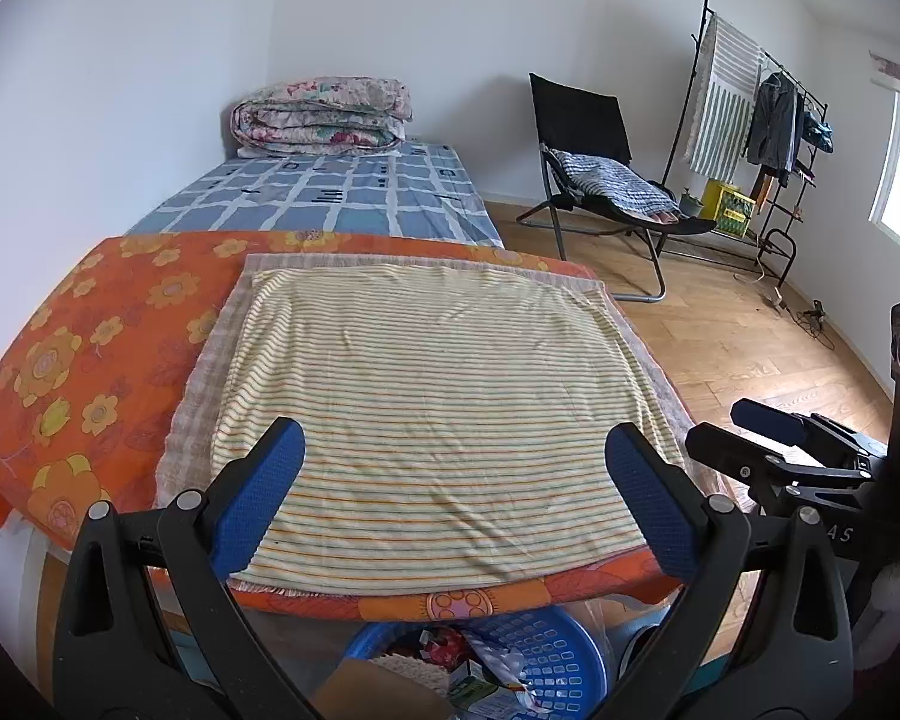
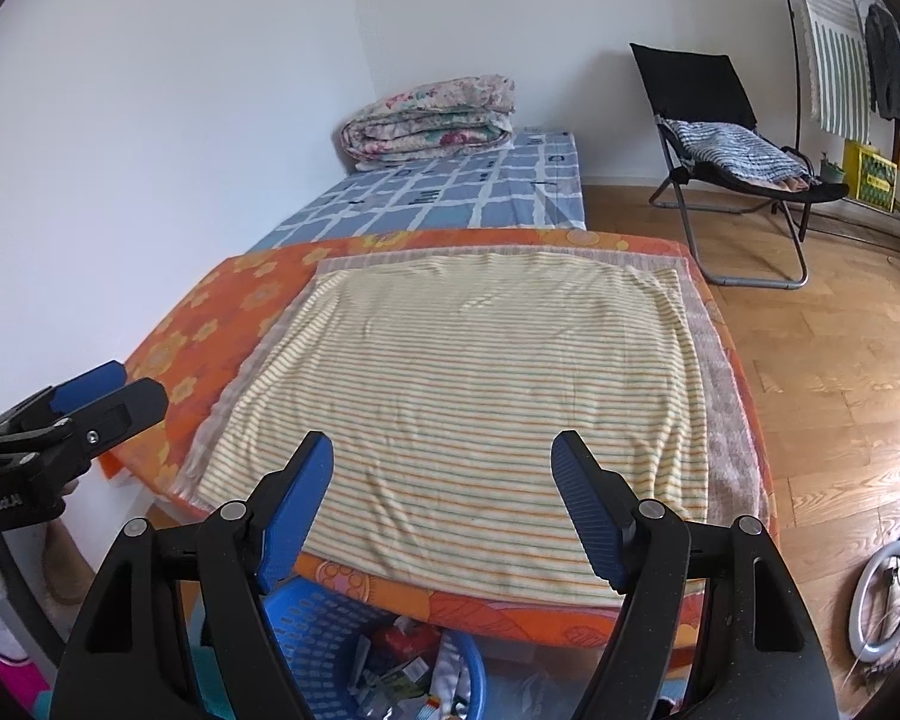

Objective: Collect trash

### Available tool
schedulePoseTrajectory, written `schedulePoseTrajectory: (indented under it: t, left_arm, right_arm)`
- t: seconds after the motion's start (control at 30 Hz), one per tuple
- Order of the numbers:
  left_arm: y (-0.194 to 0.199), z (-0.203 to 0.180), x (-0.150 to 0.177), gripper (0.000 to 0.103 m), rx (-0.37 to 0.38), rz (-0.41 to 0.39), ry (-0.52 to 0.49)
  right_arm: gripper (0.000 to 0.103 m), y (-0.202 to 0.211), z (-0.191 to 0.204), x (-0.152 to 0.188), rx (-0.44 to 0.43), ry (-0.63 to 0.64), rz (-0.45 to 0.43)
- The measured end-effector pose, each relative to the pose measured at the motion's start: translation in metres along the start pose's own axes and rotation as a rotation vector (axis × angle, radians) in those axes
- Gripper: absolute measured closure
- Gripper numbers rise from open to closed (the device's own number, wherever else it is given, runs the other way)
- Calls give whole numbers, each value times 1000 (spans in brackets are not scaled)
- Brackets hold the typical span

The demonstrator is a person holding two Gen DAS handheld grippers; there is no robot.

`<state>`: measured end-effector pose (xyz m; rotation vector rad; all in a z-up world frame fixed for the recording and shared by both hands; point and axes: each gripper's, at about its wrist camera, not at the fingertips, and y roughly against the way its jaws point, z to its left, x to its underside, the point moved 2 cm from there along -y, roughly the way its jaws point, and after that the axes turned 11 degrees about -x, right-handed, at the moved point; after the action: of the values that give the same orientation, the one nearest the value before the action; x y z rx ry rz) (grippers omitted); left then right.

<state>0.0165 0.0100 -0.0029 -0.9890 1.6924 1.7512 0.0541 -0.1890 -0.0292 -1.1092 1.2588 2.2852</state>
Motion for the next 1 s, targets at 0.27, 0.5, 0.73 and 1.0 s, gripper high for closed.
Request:
schedulePoseTrajectory:
  t: [0.27, 0.5, 0.73, 1.0]
  left_arm:
    - [2, 0, 0, 1, -4, 0, 9]
    - [1, 2, 0, 1, -12, 6, -1]
    - [-1, 3, 0, 1, -21, 2, -6]
    - [-4, 4, 0, 1, -34, 1, -13]
  right_arm:
    - [28, -2, -6, 0, 14, -16, 4]
    - [28, 1, -7, 1, 16, -21, -3]
    - [28, 0, -7, 1, 17, -22, -2]
    - [28, -1, -9, 2, 15, -27, 3]
